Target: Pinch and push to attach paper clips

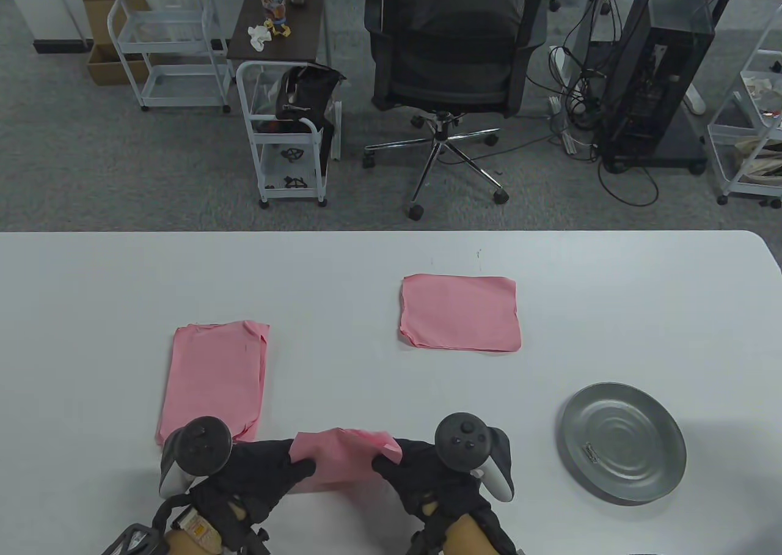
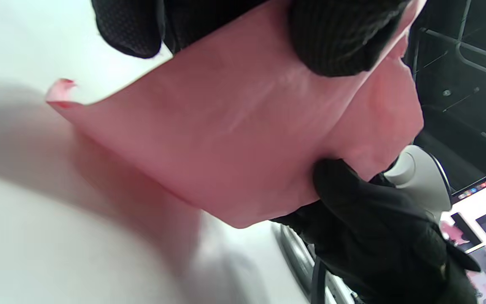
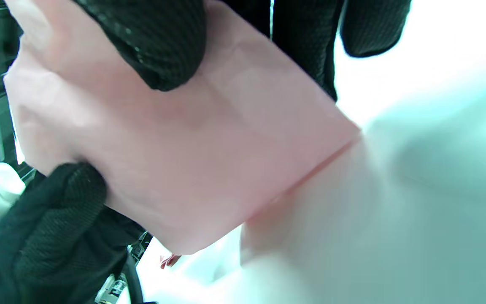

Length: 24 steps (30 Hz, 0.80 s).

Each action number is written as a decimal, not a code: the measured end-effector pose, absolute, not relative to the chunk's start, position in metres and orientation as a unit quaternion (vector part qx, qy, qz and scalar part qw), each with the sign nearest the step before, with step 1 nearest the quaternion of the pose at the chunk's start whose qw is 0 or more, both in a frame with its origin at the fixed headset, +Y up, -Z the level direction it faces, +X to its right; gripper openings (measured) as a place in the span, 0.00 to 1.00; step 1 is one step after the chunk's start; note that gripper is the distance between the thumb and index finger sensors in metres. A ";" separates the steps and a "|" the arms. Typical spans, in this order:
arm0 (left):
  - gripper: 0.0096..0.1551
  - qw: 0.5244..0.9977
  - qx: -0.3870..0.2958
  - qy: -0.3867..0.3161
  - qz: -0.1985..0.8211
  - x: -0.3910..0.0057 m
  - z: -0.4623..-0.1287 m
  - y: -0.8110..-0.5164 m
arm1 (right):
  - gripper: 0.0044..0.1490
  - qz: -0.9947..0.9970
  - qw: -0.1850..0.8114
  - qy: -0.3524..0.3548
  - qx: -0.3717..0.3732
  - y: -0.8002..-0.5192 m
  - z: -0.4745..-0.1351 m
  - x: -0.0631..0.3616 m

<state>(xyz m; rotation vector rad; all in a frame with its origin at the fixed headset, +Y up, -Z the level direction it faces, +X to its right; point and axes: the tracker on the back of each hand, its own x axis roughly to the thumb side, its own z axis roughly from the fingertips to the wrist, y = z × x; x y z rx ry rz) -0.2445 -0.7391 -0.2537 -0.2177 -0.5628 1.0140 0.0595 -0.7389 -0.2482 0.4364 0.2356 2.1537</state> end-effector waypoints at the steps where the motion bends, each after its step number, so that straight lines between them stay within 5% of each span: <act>1: 0.25 0.823 -0.088 -0.271 0.492 -0.246 -0.253 -0.730 | 0.27 0.867 0.462 0.064 0.179 -0.732 -0.246 0.060; 7: 0.25 0.834 -0.029 -0.289 0.469 -0.246 -0.246 -0.704 | 0.27 0.842 0.503 0.008 0.195 -0.716 -0.238 0.062; 12: 0.25 0.855 -0.075 -0.253 0.447 -0.249 -0.257 -0.735 | 0.26 0.855 0.483 0.110 0.156 -0.751 -0.250 0.055; 20: 0.25 0.840 0.016 -0.306 0.448 -0.251 -0.239 -0.682 | 0.26 0.849 0.486 -0.005 0.207 -0.701 -0.230 0.056; 24: 0.24 0.861 -0.024 -0.279 0.425 -0.252 -0.251 -0.707 | 0.26 0.865 0.471 0.031 0.173 -0.728 -0.240 0.053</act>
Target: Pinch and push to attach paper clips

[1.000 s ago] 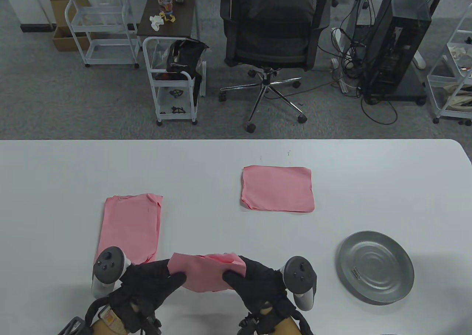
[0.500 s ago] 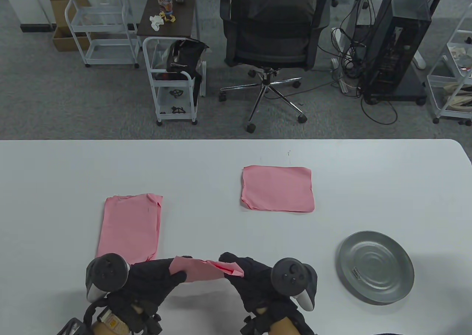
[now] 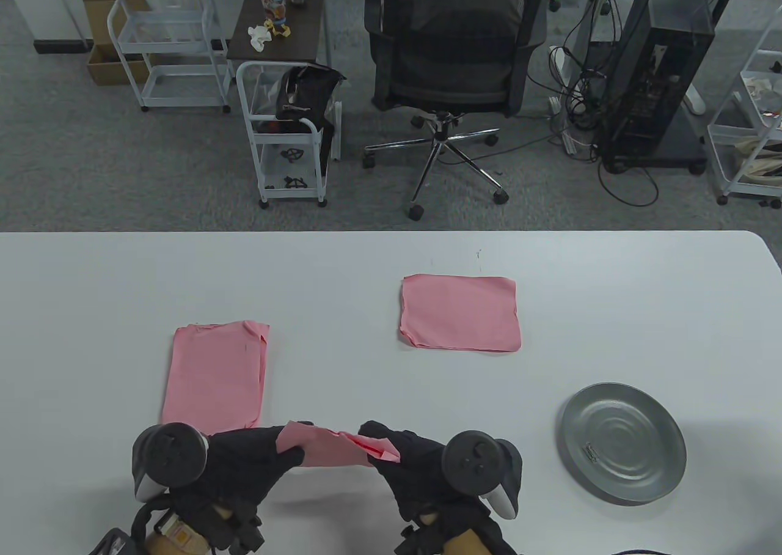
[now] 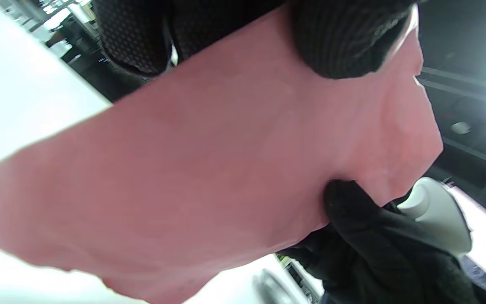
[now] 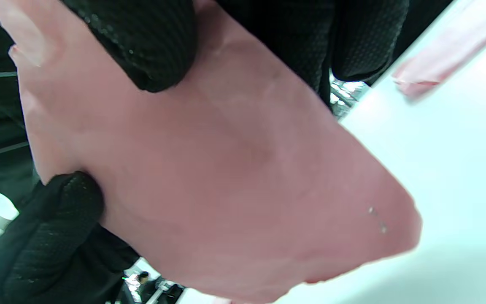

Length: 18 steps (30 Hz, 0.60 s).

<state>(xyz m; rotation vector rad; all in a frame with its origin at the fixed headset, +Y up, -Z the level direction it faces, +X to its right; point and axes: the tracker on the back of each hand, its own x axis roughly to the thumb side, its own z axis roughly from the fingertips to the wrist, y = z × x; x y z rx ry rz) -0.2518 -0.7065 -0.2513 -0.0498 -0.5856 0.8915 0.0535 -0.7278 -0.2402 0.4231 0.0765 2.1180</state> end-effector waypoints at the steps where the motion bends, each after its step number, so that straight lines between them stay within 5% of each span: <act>1: 0.25 0.868 -0.037 -0.269 0.415 -0.252 -0.254 -0.715 | 0.26 0.866 0.469 0.056 0.165 -0.739 -0.244 0.052; 4: 0.24 0.870 -0.065 -0.256 0.416 -0.256 -0.258 -0.729 | 0.26 0.854 0.483 0.113 0.153 -0.754 -0.249 0.049; 8: 0.26 0.833 -0.062 -0.280 0.473 -0.259 -0.254 -0.709 | 0.26 0.853 0.484 0.058 0.188 -0.728 -0.241 0.049; 13: 0.35 0.797 -0.073 -0.328 0.502 -0.258 -0.249 -0.690 | 0.26 0.823 0.519 0.075 0.219 -0.717 -0.233 0.046; 18: 0.26 0.778 -0.094 -0.322 0.532 -0.257 -0.253 -0.705 | 0.26 0.823 0.516 0.092 0.220 -0.724 -0.234 0.038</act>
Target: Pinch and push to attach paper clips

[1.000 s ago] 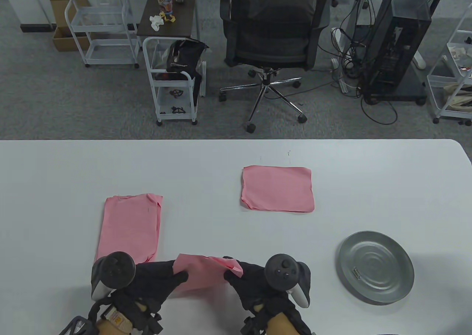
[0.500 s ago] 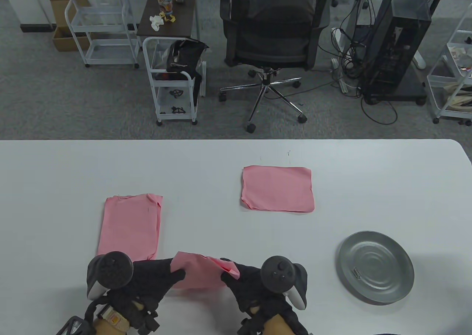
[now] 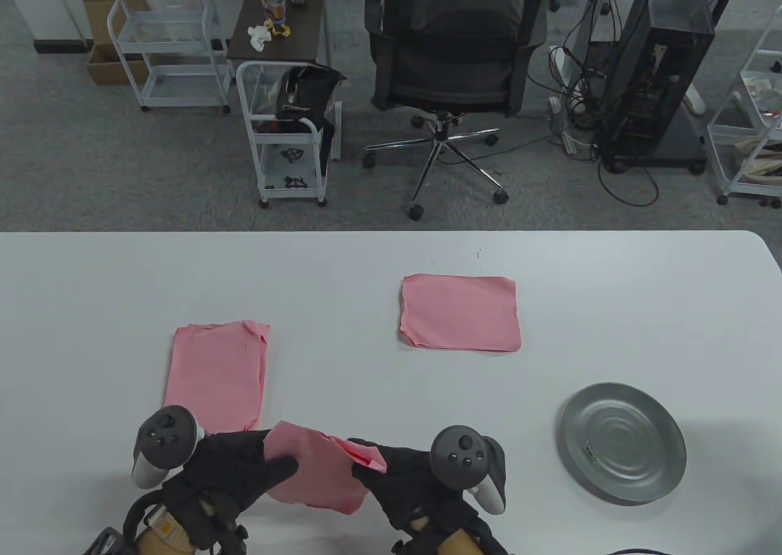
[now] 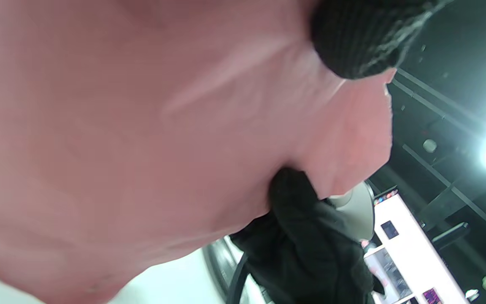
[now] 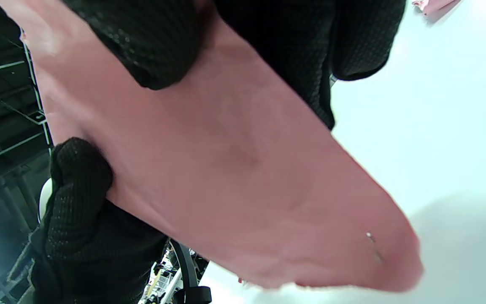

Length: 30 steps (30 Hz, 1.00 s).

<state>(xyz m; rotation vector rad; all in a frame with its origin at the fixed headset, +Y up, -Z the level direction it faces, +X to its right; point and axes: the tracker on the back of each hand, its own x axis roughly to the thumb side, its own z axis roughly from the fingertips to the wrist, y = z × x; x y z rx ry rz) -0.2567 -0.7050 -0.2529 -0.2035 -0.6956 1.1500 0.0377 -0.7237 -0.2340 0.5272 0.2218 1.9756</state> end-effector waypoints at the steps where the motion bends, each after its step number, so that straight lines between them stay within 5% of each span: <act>1: 0.25 0.782 -0.090 -0.315 0.531 -0.258 -0.253 -0.707 | 0.26 0.820 0.519 0.098 0.218 -0.725 -0.235 0.037; 5: 0.24 0.792 -0.051 -0.279 0.541 -0.262 -0.254 -0.709 | 0.40 0.831 0.520 0.097 0.175 -0.721 -0.237 0.054; 11: 0.24 0.774 -0.043 -0.263 0.574 -0.274 -0.257 -0.707 | 0.44 0.903 0.380 -0.176 -0.095 -0.671 -0.221 0.181; 15: 0.24 0.781 -0.050 -0.266 0.563 -0.275 -0.259 -0.707 | 0.46 0.945 0.234 -0.022 -0.227 -0.703 -0.215 0.250; 20: 0.25 0.782 -0.071 -0.270 0.557 -0.268 -0.264 -0.715 | 0.54 0.935 0.192 0.121 -0.272 -0.753 -0.215 0.277; 30: 0.25 0.801 -0.086 -0.269 0.527 -0.268 -0.264 -0.720 | 0.49 0.944 0.107 0.139 -0.280 -0.776 -0.233 0.273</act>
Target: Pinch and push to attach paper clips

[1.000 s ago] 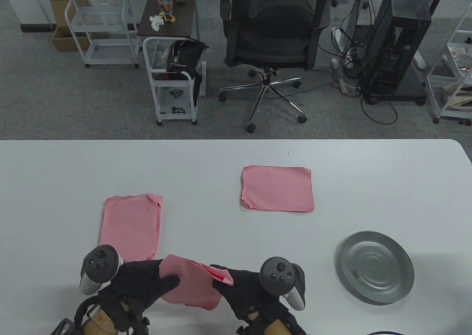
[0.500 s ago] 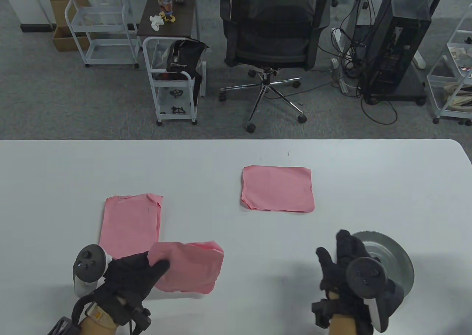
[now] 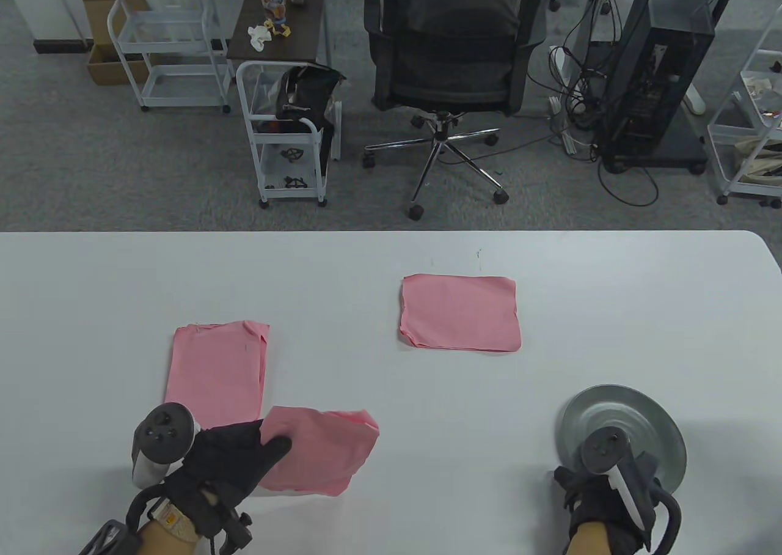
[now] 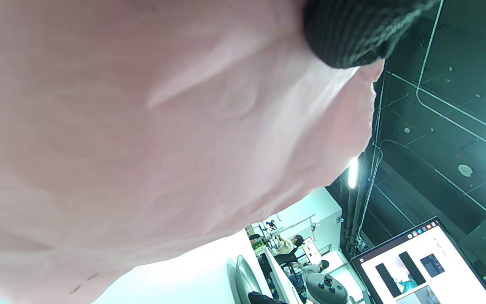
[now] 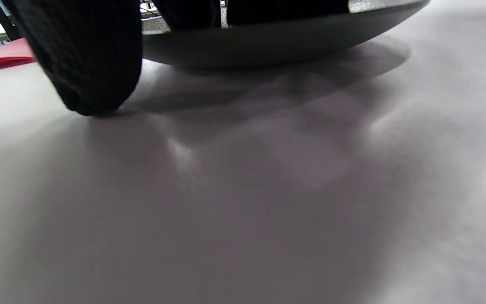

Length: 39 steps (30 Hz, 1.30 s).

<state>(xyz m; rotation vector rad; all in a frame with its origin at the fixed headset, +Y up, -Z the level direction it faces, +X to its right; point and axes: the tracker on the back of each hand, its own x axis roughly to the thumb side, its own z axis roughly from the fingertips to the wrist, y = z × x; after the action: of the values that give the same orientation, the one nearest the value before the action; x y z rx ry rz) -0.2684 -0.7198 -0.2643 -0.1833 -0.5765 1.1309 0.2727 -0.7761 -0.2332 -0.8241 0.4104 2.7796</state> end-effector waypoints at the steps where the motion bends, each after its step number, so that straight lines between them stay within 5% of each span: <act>1: 0.25 0.801 -0.088 -0.267 0.528 -0.269 -0.265 -0.721 | 0.47 0.946 0.106 0.137 -0.275 -0.776 -0.234 0.271; 16: 0.25 0.802 -0.094 -0.261 0.528 -0.270 -0.267 -0.724 | 0.25 0.961 0.105 -0.001 -0.257 -0.764 -0.225 0.269; 25: 0.25 0.782 -0.097 -0.200 0.583 -0.287 -0.277 -0.740 | 0.24 0.949 0.149 -0.016 -0.279 -0.761 -0.220 0.284; 33: 0.25 0.783 -0.105 -0.186 0.584 -0.289 -0.279 -0.744 | 0.24 0.862 0.387 -0.060 -0.321 -0.765 -0.202 0.320; 39: 0.25 0.787 -0.127 -0.172 0.578 -0.281 -0.281 -0.750 | 0.25 0.762 0.589 -0.079 -0.258 -0.768 -0.203 0.320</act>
<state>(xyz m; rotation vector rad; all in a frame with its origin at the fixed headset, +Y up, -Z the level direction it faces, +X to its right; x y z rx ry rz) -0.2809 -0.7502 -0.2814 -0.2744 -0.3715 1.2458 0.3199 -0.7676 -0.2027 -0.6016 -0.1851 1.7742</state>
